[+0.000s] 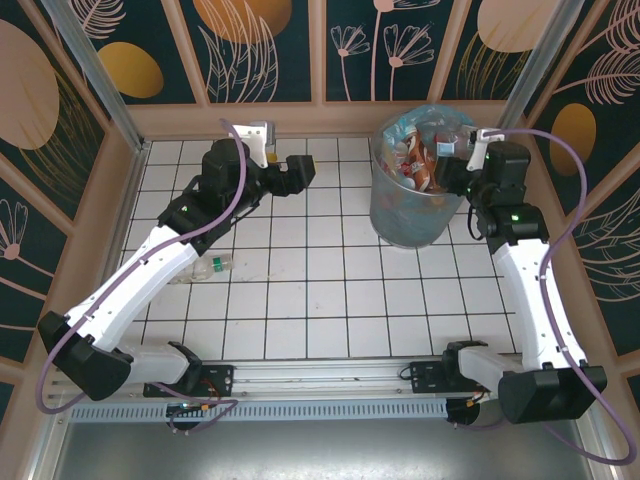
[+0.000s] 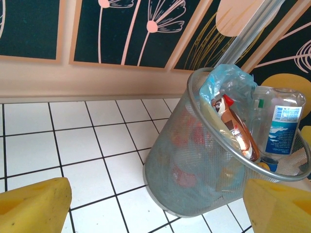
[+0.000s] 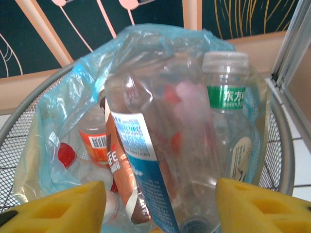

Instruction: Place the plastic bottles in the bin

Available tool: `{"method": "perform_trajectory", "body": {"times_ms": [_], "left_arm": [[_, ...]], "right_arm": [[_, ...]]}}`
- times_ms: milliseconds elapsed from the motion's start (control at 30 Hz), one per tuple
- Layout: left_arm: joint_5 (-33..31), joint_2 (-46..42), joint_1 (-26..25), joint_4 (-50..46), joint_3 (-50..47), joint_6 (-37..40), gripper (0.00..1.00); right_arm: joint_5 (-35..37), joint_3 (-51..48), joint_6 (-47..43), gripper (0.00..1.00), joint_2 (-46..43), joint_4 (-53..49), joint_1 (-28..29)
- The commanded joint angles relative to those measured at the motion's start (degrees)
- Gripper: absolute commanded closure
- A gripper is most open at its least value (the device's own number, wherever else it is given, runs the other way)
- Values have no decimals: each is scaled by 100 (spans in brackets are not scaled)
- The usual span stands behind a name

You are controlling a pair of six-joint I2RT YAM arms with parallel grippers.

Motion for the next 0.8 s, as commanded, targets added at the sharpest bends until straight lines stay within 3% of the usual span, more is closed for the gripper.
{"method": "perform_trajectory", "body": {"times_ms": [0, 167, 333, 367, 433, 500, 767], "left_arm": [[-78, -148, -2, 143, -81, 77, 9], [-103, -269, -3, 133, -187, 53, 9], [-236, -435, -8, 134, -306, 83, 8], [-261, -462, -2, 150, -339, 83, 8], [-271, -504, 2, 182, -411, 52, 8], [-247, -534, -2, 195, -491, 16, 8], [-416, -684, 0, 48, -645, 242, 7]], "right_arm": [[39, 313, -50, 47, 181, 370, -36], [134, 1129, -136, 52, 763, 213, 159], [877, 1944, -202, 46, 1276, 242, 451], [956, 2018, -167, 51, 1385, 262, 439], [985, 2153, -124, 70, 1599, 145, 438], [925, 2029, -32, 78, 1706, 37, 428], [773, 269, 302, 79, 1031, 319, 276]]}}
